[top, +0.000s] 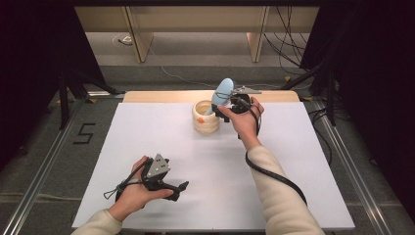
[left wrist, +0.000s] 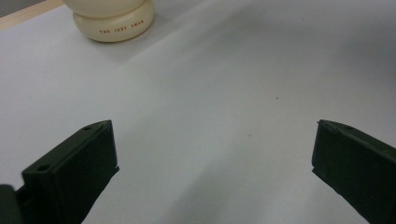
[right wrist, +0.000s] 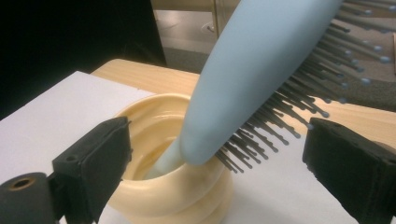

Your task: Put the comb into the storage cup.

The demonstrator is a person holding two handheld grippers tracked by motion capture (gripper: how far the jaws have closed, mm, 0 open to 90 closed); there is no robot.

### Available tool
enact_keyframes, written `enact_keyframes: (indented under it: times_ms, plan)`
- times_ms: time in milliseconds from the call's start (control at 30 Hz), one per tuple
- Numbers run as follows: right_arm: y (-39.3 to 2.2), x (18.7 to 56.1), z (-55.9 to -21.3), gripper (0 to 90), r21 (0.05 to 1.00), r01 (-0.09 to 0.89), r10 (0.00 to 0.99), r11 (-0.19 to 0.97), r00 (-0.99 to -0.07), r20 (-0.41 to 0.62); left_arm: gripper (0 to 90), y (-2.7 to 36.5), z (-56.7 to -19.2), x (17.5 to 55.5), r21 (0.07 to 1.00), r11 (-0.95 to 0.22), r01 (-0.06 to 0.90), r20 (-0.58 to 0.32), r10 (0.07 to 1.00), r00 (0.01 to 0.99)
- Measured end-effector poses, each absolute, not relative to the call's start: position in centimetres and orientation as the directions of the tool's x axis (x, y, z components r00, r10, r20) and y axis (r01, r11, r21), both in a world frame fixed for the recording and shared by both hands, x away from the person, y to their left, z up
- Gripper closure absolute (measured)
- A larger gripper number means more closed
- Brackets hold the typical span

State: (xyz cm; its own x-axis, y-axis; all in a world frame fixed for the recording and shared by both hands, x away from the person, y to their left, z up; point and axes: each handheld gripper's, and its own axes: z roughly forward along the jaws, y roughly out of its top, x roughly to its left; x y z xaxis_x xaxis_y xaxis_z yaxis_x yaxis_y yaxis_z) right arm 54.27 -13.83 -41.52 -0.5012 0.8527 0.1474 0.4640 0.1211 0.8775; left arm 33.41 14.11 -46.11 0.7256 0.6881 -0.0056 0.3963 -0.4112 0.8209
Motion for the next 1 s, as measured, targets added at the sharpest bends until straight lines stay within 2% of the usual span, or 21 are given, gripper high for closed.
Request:
enact_keyframes:
  times_ms: [1000]
  plan:
    - [-16.2, 51.6, -41.8, 8.8, 0.871, 0.463, 0.844, 0.164, -0.522, 0.119, 0.0, 14.1, -46.1, 33.4, 0.820, -0.411, 0.397, -0.005, 0.690, 0.724]
